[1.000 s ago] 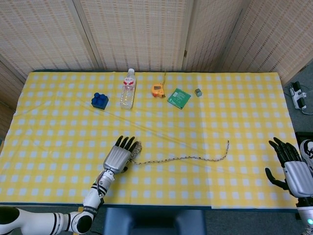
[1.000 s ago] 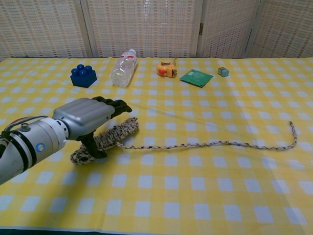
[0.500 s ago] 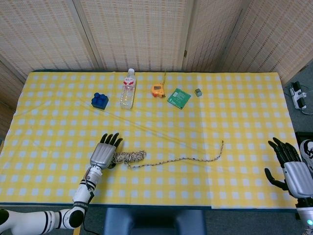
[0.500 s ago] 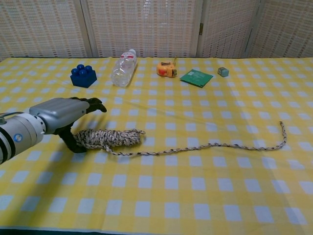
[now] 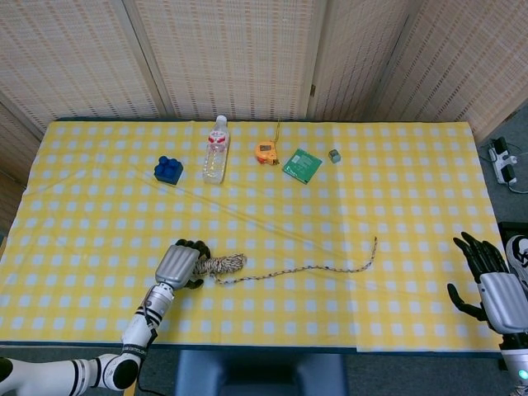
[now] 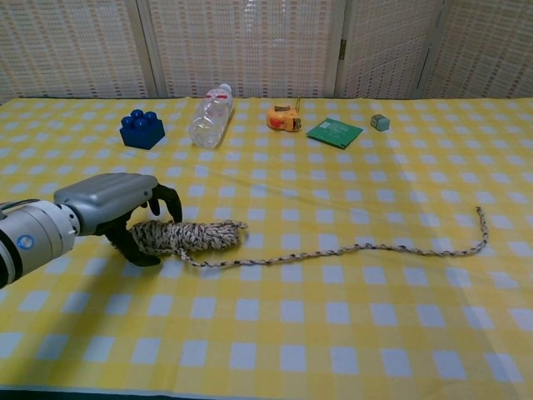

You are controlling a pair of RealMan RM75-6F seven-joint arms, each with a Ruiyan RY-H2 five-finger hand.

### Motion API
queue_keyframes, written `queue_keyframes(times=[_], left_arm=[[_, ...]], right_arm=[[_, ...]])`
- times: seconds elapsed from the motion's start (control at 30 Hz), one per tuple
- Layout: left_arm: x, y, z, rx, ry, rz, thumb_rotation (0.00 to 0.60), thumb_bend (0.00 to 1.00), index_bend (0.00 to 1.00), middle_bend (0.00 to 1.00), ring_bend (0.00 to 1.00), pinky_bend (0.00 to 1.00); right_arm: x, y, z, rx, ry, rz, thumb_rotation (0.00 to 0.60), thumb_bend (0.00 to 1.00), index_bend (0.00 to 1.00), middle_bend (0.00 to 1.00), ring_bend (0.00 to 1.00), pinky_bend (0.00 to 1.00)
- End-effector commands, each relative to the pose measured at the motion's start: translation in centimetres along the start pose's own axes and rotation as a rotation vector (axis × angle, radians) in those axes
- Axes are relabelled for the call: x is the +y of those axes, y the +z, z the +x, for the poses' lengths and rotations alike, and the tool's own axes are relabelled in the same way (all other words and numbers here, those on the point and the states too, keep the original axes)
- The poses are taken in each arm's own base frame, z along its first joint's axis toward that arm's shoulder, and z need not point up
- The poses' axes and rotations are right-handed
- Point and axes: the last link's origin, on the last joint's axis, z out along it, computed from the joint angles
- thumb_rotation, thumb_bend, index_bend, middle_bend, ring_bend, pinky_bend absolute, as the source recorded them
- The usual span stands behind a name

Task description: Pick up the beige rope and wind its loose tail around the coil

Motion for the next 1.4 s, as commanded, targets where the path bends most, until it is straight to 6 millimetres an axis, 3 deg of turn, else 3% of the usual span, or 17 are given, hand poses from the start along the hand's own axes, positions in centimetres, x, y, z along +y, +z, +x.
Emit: queue_keyframes(times=[0.03, 0.3, 0.37, 0.5, 0.73, 0.87, 1.03, 1.2, 1.4], left_arm=[[0.0, 0.1, -0.1, 0.002, -0.016, 0.002, 0.6, 0.26, 0.43, 0.35, 0.35, 0.3], [-0.4, 0.7, -0.4, 0.007, -0.05, 0.008, 0.6, 0.35, 0.5, 0.45, 0.44, 0.38], [-0.6, 0.8, -0.5, 0.003, -0.055, 0.009, 0.6, 0.36, 0.52, 0.48, 0.48, 0.43], [-0.8, 0.9, -0.4, 0.037, -0.111, -0.008, 0.6, 0.45, 0.62, 0.58, 0.56, 0.62], [-1.3, 0.8, 0.1, 0.11, -0.223, -0.083, 0.6, 0.57, 0.73, 0.7, 0.67, 0.77], [-1.6, 0.7, 0.9, 0.156, -0.264, -0.122, 0.6, 0.59, 0.76, 0.73, 0.7, 0.79], [-1.4, 0.0, 1.8, 0.196, -0.319, -0.168, 0.6, 0.6, 0.76, 0.73, 0.71, 0.8], [-0.8, -0.7, 2.5, 0.209, -0.329, -0.204, 0.6, 0.6, 0.76, 0.73, 0.71, 0.8], [-0.1, -1.2, 2.8, 0.2, -0.331, -0.224, 0.6, 0.6, 0.76, 0.74, 0.71, 0.8]], right_arm=[[0.0, 0.0, 0.0, 0.0, 0.001, 0.001, 0.6, 0.45, 0.04, 0.04, 0.07, 0.0], [0.1, -0.1, 0.0, 0.001, 0.002, -0.002, 0.6, 0.45, 0.04, 0.04, 0.07, 0.0], [0.1, -0.1, 0.0, 0.001, 0.003, -0.002, 0.6, 0.45, 0.04, 0.04, 0.07, 0.0], [0.1, -0.2, 0.0, 0.003, 0.002, -0.002, 0.6, 0.45, 0.04, 0.04, 0.07, 0.0], [-0.2, 0.0, -0.1, -0.001, -0.004, 0.012, 0.6, 0.45, 0.04, 0.05, 0.07, 0.0], [-0.6, 0.3, -0.4, -0.008, -0.004, 0.018, 0.6, 0.45, 0.06, 0.06, 0.08, 0.0], [-1.6, 1.6, -1.5, -0.069, -0.057, 0.05, 0.6, 0.45, 0.16, 0.08, 0.09, 0.0], [-3.2, 4.0, -2.9, -0.102, -0.1, 0.095, 0.6, 0.45, 0.35, 0.1, 0.1, 0.0], [-5.1, 7.2, -5.6, -0.18, -0.118, 0.142, 0.6, 0.45, 0.4, 0.11, 0.1, 0.0]])
